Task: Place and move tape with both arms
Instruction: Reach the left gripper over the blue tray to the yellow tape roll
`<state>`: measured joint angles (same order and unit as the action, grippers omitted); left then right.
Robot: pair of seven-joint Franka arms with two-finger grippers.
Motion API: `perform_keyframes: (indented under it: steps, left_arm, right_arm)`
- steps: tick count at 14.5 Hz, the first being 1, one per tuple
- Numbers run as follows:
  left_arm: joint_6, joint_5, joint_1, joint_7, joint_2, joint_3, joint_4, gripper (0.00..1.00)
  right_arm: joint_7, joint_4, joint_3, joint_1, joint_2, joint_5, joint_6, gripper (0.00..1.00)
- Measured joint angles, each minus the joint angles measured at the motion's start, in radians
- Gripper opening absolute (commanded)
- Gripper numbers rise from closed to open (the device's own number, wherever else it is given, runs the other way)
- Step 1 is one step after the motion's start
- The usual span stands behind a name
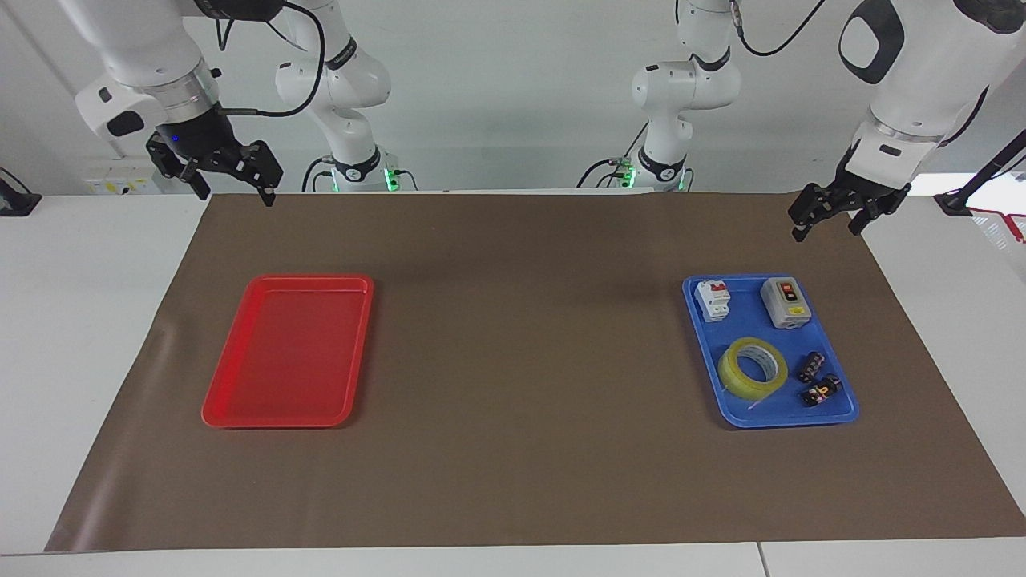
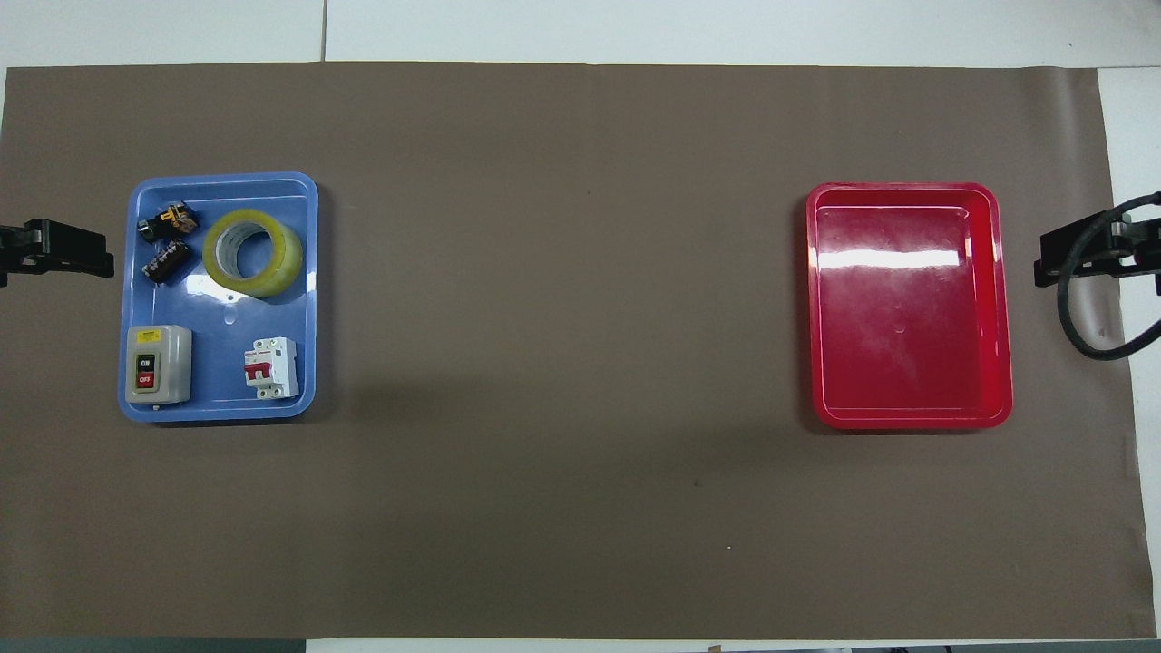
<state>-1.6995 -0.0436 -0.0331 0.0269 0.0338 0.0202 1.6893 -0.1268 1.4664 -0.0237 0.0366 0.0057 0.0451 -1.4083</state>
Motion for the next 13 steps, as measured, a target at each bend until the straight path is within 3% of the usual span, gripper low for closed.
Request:
perform_keyframes:
  steps: [6,13]
  left_arm:
    - [-0.235,0.000,0.021,0.000,-0.044,0.002,0.140,1.00]
    - [-0.550,0.000,0.031,-0.001,-0.255,0.003,0.201,0.97]
  right_arm:
    - [0.000,0.000,0.000,0.000,0.000,0.000,0.000,1.00]
    - [0.000,0.000,0.000,0.000,0.000,0.000,0.000,1.00]
